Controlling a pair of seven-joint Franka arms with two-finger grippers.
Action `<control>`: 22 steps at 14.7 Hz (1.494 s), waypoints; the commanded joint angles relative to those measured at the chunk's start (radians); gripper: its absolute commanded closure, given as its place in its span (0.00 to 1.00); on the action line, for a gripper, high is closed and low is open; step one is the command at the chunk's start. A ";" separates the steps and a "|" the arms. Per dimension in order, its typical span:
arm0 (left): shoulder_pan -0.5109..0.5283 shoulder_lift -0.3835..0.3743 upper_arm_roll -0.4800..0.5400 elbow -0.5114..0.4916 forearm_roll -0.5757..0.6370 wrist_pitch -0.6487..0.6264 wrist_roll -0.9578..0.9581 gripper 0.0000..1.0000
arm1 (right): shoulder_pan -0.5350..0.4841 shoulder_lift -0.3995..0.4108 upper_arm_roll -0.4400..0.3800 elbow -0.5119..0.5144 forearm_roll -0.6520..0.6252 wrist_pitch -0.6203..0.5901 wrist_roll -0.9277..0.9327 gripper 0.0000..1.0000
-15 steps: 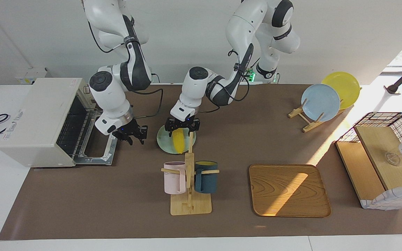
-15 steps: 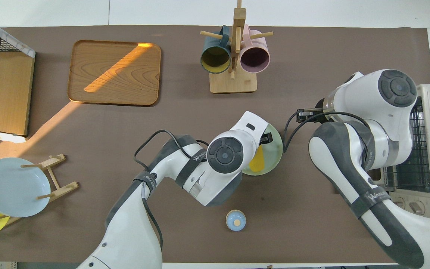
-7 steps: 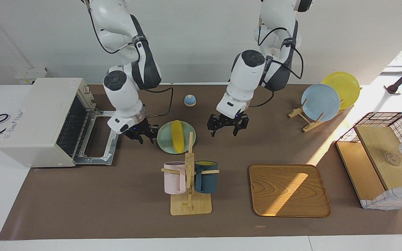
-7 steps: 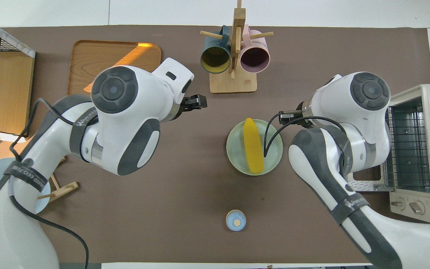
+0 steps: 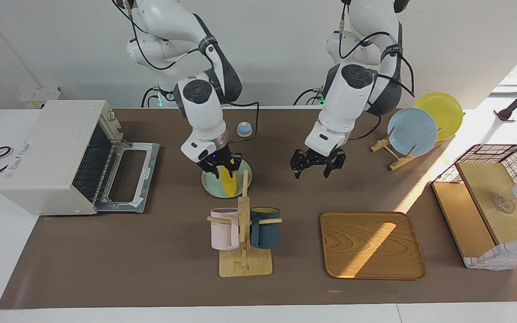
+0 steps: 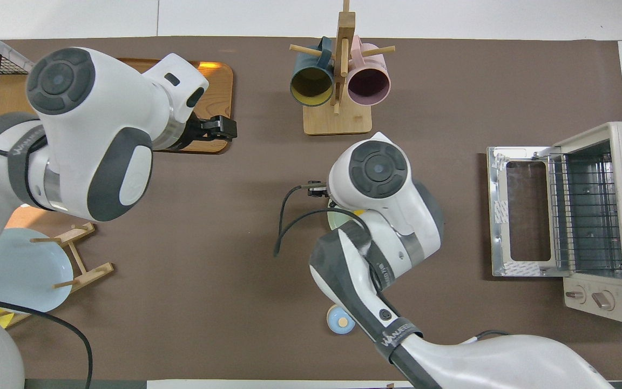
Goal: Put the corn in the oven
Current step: 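Grasp the corn with the right gripper while the left gripper withdraws, then carry the corn with the right gripper into the open oven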
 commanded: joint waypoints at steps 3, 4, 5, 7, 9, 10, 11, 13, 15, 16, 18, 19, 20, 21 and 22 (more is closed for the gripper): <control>0.091 -0.034 -0.002 0.020 0.010 -0.095 0.167 0.00 | 0.021 0.089 -0.002 0.008 -0.029 0.084 0.046 0.50; 0.105 -0.044 -0.003 0.020 0.012 -0.112 0.187 0.00 | 0.021 0.095 -0.001 0.004 -0.030 0.087 0.048 0.51; 0.113 -0.054 -0.002 0.020 0.012 -0.126 0.210 0.00 | 0.022 0.096 -0.002 -0.004 -0.030 0.097 0.048 0.52; 0.134 -0.068 -0.002 0.020 0.012 -0.141 0.228 0.00 | 0.025 0.092 -0.002 -0.025 -0.033 0.098 0.043 0.62; 0.140 -0.071 -0.002 0.020 0.015 -0.143 0.231 0.00 | 0.027 0.087 -0.002 -0.033 -0.053 0.092 0.043 1.00; 0.144 -0.070 -0.002 0.020 0.015 -0.143 0.239 0.00 | 0.027 0.086 -0.002 -0.038 -0.061 0.091 0.043 1.00; 0.159 -0.074 -0.002 0.020 0.015 -0.147 0.244 0.00 | 0.025 0.086 -0.002 -0.042 -0.067 0.091 0.042 1.00; 0.180 -0.096 -0.002 0.023 0.015 -0.193 0.288 0.00 | 0.005 0.089 -0.002 0.037 -0.175 -0.031 0.016 1.00; 0.186 -0.122 -0.002 0.054 0.050 -0.267 0.293 0.00 | -0.012 0.099 -0.002 0.161 -0.222 -0.209 -0.041 1.00; 0.187 -0.128 0.000 0.075 0.074 -0.307 0.293 0.00 | -0.016 0.099 -0.005 0.201 -0.225 -0.280 -0.070 1.00; 0.199 -0.134 -0.002 0.096 0.084 -0.356 0.293 0.00 | -0.048 0.083 -0.012 0.209 -0.234 -0.348 -0.089 1.00; 0.199 -0.142 -0.002 0.100 0.085 -0.374 0.291 0.00 | -0.071 0.064 -0.012 0.208 -0.237 -0.383 -0.090 1.00; 0.199 -0.148 -0.002 0.102 0.090 -0.384 0.291 0.00 | -0.085 0.053 -0.012 0.208 -0.239 -0.414 -0.092 1.00; 0.199 -0.156 -0.002 0.102 0.096 -0.394 0.290 0.00 | -0.097 0.040 -0.013 0.202 -0.240 -0.446 -0.100 1.00; 0.199 -0.160 -0.002 0.102 0.096 -0.408 0.287 0.00 | -0.116 0.021 -0.013 0.193 -0.246 -0.475 -0.119 1.00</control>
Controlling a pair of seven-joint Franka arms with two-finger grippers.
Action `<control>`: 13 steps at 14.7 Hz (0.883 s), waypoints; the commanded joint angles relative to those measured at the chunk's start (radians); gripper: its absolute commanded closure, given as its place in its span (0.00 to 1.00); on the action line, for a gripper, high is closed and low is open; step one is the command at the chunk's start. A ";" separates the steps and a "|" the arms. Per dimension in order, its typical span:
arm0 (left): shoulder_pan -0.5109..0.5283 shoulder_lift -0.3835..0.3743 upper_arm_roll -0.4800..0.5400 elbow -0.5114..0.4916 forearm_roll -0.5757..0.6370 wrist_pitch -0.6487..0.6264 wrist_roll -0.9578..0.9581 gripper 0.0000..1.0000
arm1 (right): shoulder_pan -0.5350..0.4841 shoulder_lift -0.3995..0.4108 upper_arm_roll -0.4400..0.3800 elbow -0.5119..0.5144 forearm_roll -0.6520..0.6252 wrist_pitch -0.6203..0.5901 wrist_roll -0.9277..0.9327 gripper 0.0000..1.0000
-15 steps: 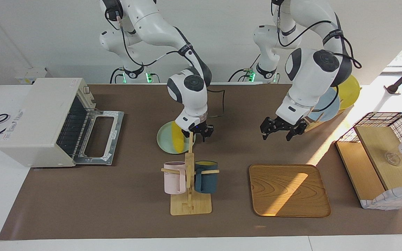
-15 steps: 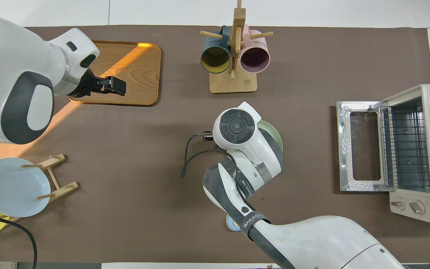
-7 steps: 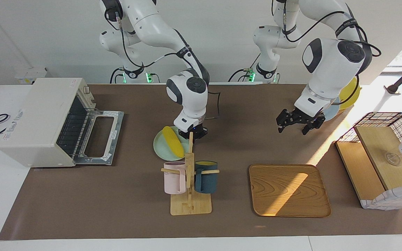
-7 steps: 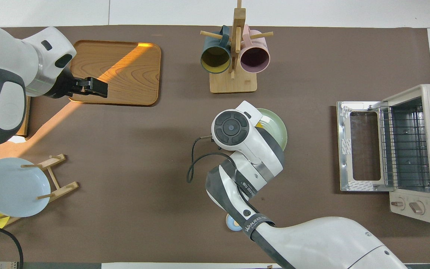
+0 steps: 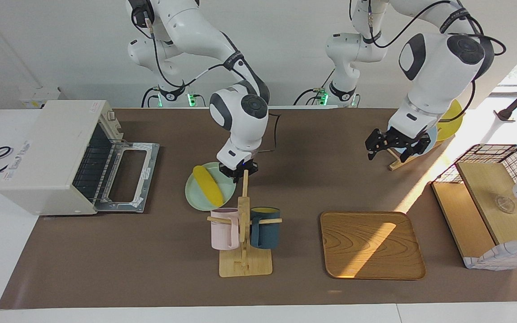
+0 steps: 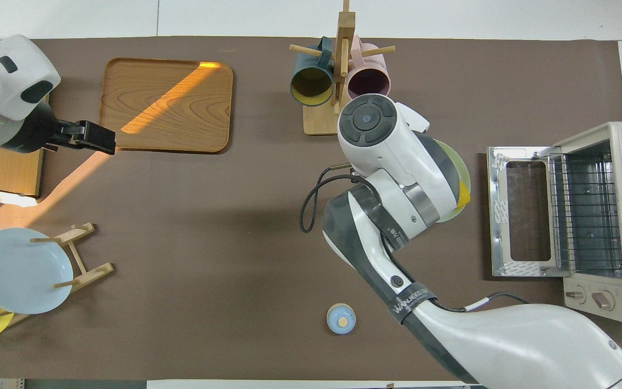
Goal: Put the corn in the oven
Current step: 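Carry the corn with the right gripper into the open oven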
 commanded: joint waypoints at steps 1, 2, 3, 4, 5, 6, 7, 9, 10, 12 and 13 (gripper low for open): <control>0.010 -0.012 -0.006 0.011 0.019 -0.054 0.005 0.00 | -0.063 -0.051 0.007 -0.028 -0.037 -0.074 -0.049 1.00; 0.010 -0.012 -0.005 0.015 0.019 -0.072 0.005 0.00 | -0.101 -0.069 0.007 -0.040 -0.042 -0.083 -0.078 1.00; 0.010 -0.012 -0.006 0.037 0.021 -0.098 0.005 0.00 | -0.141 -0.085 0.007 -0.051 -0.042 -0.097 -0.117 1.00; 0.012 -0.010 -0.006 0.076 0.021 -0.138 0.005 0.00 | -0.185 -0.100 0.007 -0.058 -0.042 -0.108 -0.156 1.00; 0.012 -0.010 -0.006 0.104 0.021 -0.165 0.005 0.00 | -0.228 -0.112 0.008 -0.061 -0.042 -0.122 -0.201 1.00; 0.010 -0.010 -0.006 0.118 0.021 -0.191 0.005 0.00 | -0.268 -0.126 0.008 -0.075 -0.042 -0.128 -0.238 1.00; 0.009 -0.013 -0.006 0.118 0.022 -0.208 0.005 0.00 | -0.300 -0.143 0.008 -0.092 -0.042 -0.130 -0.273 1.00; 0.009 -0.030 -0.008 0.118 0.024 -0.221 0.007 0.00 | -0.362 -0.174 0.008 -0.135 -0.042 -0.130 -0.321 1.00; 0.009 -0.033 -0.009 0.118 0.022 -0.231 0.007 0.00 | -0.386 -0.189 0.008 -0.165 -0.042 -0.123 -0.348 1.00; 0.006 -0.041 -0.016 0.109 0.021 -0.232 0.008 0.00 | -0.451 -0.197 0.011 -0.201 -0.041 -0.104 -0.391 1.00; 0.009 -0.049 -0.016 0.089 0.021 -0.219 0.011 0.00 | -0.468 -0.200 0.011 -0.213 -0.038 -0.088 -0.419 1.00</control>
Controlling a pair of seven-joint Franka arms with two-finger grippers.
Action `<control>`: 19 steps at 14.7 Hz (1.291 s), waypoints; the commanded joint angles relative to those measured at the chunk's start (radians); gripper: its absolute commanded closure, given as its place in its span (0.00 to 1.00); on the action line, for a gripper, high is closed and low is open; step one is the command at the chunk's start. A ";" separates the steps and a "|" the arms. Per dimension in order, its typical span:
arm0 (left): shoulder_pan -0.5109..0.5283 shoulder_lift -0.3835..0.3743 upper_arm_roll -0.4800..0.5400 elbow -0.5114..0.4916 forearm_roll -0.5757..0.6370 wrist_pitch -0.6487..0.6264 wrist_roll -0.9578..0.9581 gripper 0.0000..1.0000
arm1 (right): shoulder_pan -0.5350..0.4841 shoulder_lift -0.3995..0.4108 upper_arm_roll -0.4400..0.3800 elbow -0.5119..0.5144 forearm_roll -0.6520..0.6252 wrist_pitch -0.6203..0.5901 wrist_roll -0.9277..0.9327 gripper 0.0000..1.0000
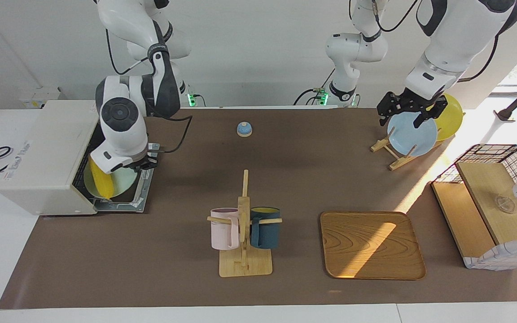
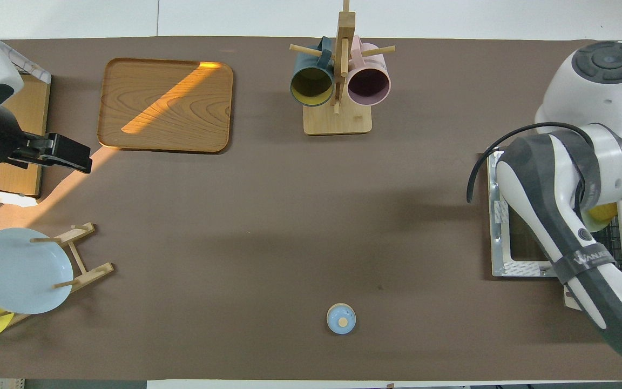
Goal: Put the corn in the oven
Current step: 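Carry the corn with the right gripper into the open oven, then release the corn inside the oven and withdraw the right gripper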
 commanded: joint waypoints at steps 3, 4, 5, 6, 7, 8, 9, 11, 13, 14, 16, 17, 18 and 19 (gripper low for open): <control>0.030 -0.058 -0.030 -0.097 0.016 0.050 0.011 0.00 | -0.089 -0.060 0.018 -0.133 -0.009 0.098 -0.074 1.00; 0.046 -0.058 -0.054 -0.094 0.016 0.042 0.011 0.00 | -0.106 -0.070 0.016 -0.165 -0.006 0.135 -0.083 1.00; 0.061 -0.058 -0.068 -0.091 0.016 0.039 0.011 0.00 | -0.120 -0.076 0.018 -0.190 -0.005 0.167 -0.091 1.00; 0.072 -0.058 -0.071 -0.093 0.016 0.039 0.013 0.00 | -0.120 -0.077 0.018 -0.202 -0.005 0.186 -0.097 1.00; 0.077 -0.059 -0.073 -0.099 0.016 0.040 0.013 0.00 | -0.123 -0.077 0.018 -0.205 -0.005 0.192 -0.099 1.00; 0.084 -0.062 -0.076 -0.105 0.016 0.039 0.016 0.00 | -0.131 -0.077 0.018 -0.206 -0.005 0.194 -0.100 1.00; 0.089 -0.072 -0.079 -0.120 0.016 0.042 0.024 0.00 | -0.134 -0.077 0.018 -0.206 -0.003 0.195 -0.100 1.00; 0.106 -0.104 -0.097 -0.169 0.016 0.047 0.031 0.00 | -0.136 -0.077 0.018 -0.206 -0.002 0.208 -0.100 0.95; 0.114 -0.112 -0.105 -0.191 0.011 0.057 0.028 0.00 | -0.133 -0.076 0.019 -0.199 0.000 0.206 -0.099 0.80; 0.110 -0.109 -0.105 -0.186 0.005 0.060 0.027 0.00 | -0.128 -0.074 0.021 -0.192 0.006 0.202 -0.099 0.67; 0.100 -0.105 -0.105 -0.189 -0.001 0.086 0.022 0.00 | -0.113 -0.073 0.025 -0.160 0.058 0.189 -0.099 0.48; 0.100 -0.105 -0.105 -0.189 -0.002 0.088 0.022 0.00 | -0.100 -0.074 0.029 -0.149 0.064 0.188 -0.097 0.45; 0.100 -0.104 -0.105 -0.186 -0.010 0.088 0.021 0.00 | -0.087 -0.073 0.029 -0.138 0.066 0.183 -0.095 0.45; 0.100 -0.105 -0.103 -0.188 -0.013 0.088 0.021 0.00 | -0.070 -0.071 0.029 -0.133 0.078 0.183 -0.089 0.49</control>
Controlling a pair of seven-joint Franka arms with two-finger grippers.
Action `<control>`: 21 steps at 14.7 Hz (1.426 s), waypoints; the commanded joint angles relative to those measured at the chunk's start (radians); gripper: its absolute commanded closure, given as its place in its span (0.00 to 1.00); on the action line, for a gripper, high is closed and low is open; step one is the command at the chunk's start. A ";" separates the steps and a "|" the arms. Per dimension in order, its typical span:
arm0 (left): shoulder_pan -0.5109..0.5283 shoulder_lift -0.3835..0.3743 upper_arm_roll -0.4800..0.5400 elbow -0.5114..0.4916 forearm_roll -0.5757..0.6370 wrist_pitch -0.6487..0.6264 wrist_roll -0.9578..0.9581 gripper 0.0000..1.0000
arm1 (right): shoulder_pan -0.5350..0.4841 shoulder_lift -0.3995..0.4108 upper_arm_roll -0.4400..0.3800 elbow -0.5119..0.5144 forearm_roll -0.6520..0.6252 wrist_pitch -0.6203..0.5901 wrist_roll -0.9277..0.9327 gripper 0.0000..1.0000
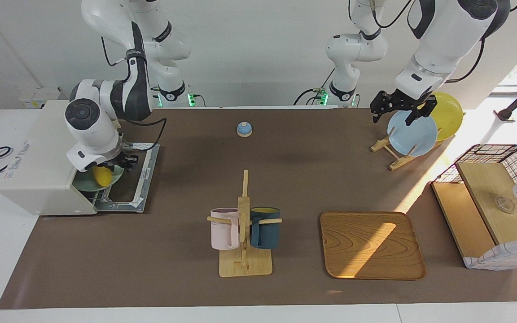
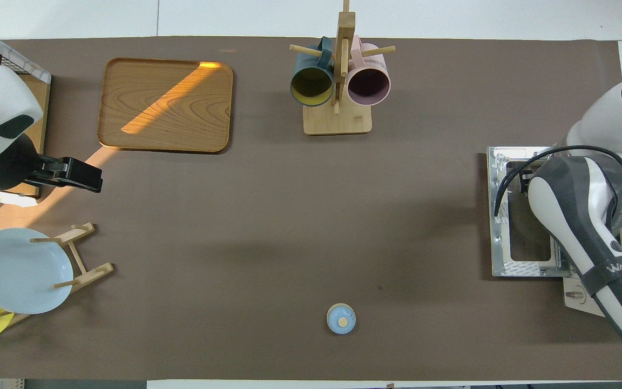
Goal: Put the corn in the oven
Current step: 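Release the corn inside the oven and withdraw the right gripper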
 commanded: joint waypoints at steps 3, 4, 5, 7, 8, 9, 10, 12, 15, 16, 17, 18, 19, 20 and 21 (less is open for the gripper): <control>0.008 -0.029 -0.002 -0.037 -0.013 0.027 0.010 0.00 | 0.042 -0.012 0.006 -0.013 0.108 0.052 0.029 1.00; 0.008 -0.029 -0.002 -0.037 -0.013 0.026 0.010 0.00 | 0.059 -0.018 0.006 -0.052 0.122 0.101 0.041 1.00; 0.008 -0.029 -0.002 -0.037 -0.013 0.026 0.010 0.00 | 0.071 -0.028 0.006 -0.094 0.123 0.156 0.058 1.00; 0.008 -0.031 -0.002 -0.035 -0.019 0.024 0.010 0.00 | 0.088 -0.026 0.006 -0.172 0.123 0.258 0.125 1.00; 0.008 -0.032 -0.002 -0.037 -0.020 0.026 0.010 0.00 | 0.103 -0.019 0.006 -0.189 0.123 0.285 0.150 1.00; 0.014 -0.034 -0.002 -0.037 -0.020 0.026 0.011 0.00 | 0.105 -0.014 0.006 -0.204 0.125 0.304 0.165 1.00; 0.011 -0.035 0.000 -0.037 -0.019 0.030 0.011 0.00 | 0.105 -0.008 0.006 -0.220 0.125 0.322 0.176 1.00; 0.006 -0.034 0.001 -0.037 -0.017 0.032 0.014 0.00 | 0.102 0.000 0.004 -0.243 0.125 0.345 0.182 1.00; 0.018 -0.034 0.001 -0.035 -0.017 0.018 0.010 0.00 | 0.091 0.009 0.003 -0.255 0.125 0.349 0.190 1.00; 0.020 -0.034 0.001 -0.035 -0.017 0.020 0.010 0.00 | 0.088 0.011 0.003 -0.261 0.123 0.349 0.191 1.00; 0.020 -0.034 0.003 -0.035 -0.017 0.020 0.010 0.00 | 0.088 0.009 0.003 -0.266 0.119 0.349 0.191 1.00; 0.020 -0.034 0.005 -0.035 -0.017 0.020 0.010 0.00 | 0.088 0.009 0.001 -0.267 0.106 0.346 0.190 1.00; 0.020 -0.034 0.005 -0.035 -0.017 0.020 0.010 0.00 | 0.086 0.009 0.000 -0.269 0.102 0.341 0.190 1.00; 0.020 -0.034 0.005 -0.035 -0.017 0.020 0.010 0.00 | 0.086 0.008 0.000 -0.269 0.082 0.333 0.190 1.00; 0.020 -0.034 0.005 -0.035 -0.017 0.020 0.010 0.00 | 0.086 0.008 0.000 -0.269 0.064 0.329 0.190 1.00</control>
